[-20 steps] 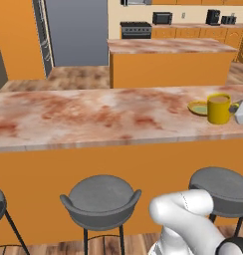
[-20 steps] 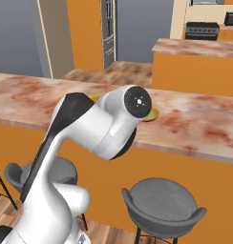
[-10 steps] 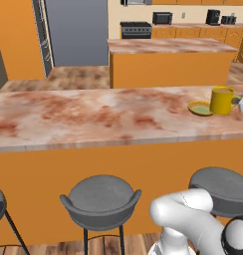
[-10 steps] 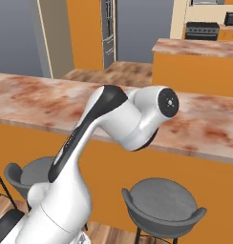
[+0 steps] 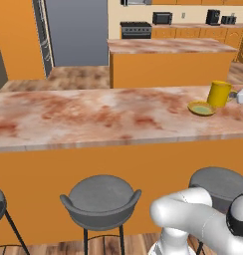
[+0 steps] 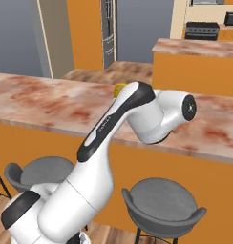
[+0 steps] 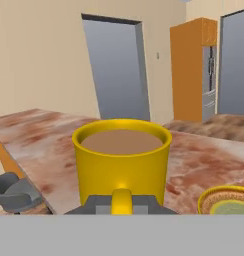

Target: Pick the cup of tea, navigate to the dining table, and place it on the saucer.

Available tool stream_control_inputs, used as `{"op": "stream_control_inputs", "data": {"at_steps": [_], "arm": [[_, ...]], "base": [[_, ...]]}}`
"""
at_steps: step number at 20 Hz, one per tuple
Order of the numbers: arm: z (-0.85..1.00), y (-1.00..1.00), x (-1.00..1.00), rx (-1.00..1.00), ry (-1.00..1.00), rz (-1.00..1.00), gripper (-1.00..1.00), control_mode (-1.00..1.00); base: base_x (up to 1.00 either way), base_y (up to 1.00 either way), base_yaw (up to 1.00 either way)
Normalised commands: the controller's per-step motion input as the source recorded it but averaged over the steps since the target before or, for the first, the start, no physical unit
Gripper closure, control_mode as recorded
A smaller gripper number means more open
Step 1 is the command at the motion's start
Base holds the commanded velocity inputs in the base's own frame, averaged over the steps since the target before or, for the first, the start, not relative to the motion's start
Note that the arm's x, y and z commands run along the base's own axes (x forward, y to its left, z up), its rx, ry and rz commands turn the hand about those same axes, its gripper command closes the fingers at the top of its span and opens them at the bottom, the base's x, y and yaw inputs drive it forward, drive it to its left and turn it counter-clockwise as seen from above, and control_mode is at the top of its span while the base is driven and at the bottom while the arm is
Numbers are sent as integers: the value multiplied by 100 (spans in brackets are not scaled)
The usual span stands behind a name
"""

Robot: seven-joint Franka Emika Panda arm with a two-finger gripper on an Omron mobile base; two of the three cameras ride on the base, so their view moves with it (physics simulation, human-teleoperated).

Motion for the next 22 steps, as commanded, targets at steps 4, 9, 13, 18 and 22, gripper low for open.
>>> {"op": "stream_control_inputs", "data": {"at_steps": [4,9,13,18,22], "arm": [[-19,-22,43,5,-2,0,100,-100],[-39,-10,19,1,-9,0,100,-100],[-46,-10,1,0,-15,0,100,-100],[-31,0,16,-1,-20,0,100,-100],[-7,0,27,-2,-13,0,100,-100]], "base": [[0,0,0],[0,0,0],[0,0,0],[0,0,0],[0,0,0]]}}
